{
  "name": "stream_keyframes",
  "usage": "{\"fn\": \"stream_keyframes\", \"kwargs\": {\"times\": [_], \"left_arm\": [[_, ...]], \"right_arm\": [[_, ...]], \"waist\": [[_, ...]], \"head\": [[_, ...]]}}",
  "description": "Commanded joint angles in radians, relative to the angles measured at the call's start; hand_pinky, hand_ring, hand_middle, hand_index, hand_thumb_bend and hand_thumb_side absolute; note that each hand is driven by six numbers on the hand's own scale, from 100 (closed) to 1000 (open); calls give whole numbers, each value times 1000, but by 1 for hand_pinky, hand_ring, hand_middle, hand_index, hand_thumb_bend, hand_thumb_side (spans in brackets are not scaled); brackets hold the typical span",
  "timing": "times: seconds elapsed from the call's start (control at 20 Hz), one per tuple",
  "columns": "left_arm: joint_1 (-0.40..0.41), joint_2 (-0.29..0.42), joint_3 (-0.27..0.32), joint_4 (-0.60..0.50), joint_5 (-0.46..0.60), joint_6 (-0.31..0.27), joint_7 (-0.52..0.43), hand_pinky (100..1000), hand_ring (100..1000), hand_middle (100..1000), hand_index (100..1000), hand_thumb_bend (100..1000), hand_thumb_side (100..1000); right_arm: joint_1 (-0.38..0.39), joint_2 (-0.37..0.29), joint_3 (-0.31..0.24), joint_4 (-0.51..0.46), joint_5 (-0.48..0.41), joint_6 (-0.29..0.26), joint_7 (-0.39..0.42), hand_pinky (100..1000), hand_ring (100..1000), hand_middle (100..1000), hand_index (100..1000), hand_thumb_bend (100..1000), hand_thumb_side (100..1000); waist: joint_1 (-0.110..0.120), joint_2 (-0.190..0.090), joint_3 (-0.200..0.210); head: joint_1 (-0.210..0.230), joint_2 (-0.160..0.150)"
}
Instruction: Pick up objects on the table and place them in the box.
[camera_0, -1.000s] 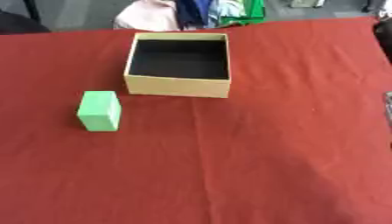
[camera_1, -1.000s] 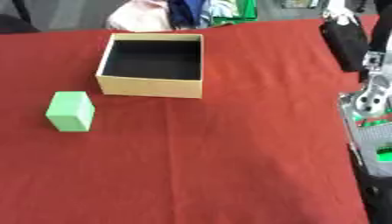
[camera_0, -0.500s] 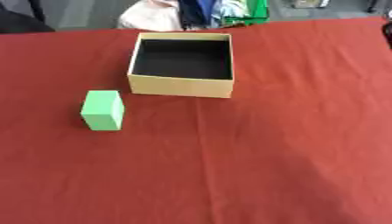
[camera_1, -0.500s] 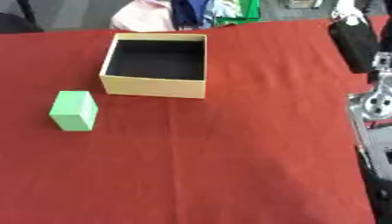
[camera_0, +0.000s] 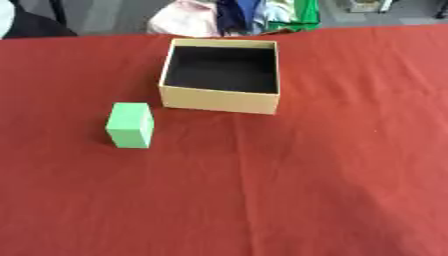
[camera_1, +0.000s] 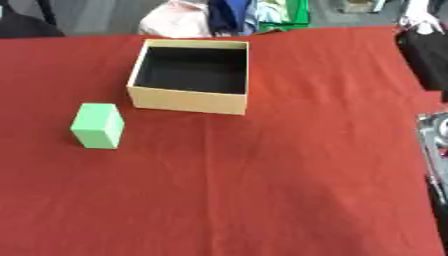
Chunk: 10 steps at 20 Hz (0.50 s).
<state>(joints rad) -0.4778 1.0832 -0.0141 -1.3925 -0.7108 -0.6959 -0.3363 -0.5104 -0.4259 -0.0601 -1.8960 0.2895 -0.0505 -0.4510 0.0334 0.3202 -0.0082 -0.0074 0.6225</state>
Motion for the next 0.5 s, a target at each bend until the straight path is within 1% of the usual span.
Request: {"fn": "stream_keyframes", "kwargs": {"times": [0.05,0.1,0.15,0.25,0.4,0.5], "left_arm": [[-21,39,-15,19,-6,-22,-54,865,893,880,1000,949,445],[-22,38,-25,26,5,-27,-71,864,894,881,1000,941,443],[-25,36,-35,32,18,-31,-86,859,893,880,1000,905,424],[-36,30,-54,48,51,-31,-120,856,893,882,1000,884,417],[-60,23,-78,58,102,-9,-173,854,897,889,1000,875,401],[-82,17,-91,63,123,18,-205,852,897,888,1000,885,398]], "right_arm": [[-15,-11,-1,-8,-2,-2,4,659,628,656,806,100,409],[-15,-11,0,-8,-3,-2,4,659,628,656,806,100,409],[-16,-11,1,-8,-3,-2,5,659,627,656,805,100,409],[-15,-9,2,-8,-4,-3,7,658,627,655,806,100,410],[-15,-7,4,-8,-6,-3,8,658,627,655,806,100,411],[-15,-5,6,-8,-7,-4,9,658,627,655,806,100,411]], "waist": [[5,-35,-2],[5,-35,-3],[6,-35,-3],[6,-36,-4],[7,-37,-7],[8,-38,-9]], "head": [[9,-9],[10,-9],[12,-9],[17,-8],[23,-10],[27,-10]]}}
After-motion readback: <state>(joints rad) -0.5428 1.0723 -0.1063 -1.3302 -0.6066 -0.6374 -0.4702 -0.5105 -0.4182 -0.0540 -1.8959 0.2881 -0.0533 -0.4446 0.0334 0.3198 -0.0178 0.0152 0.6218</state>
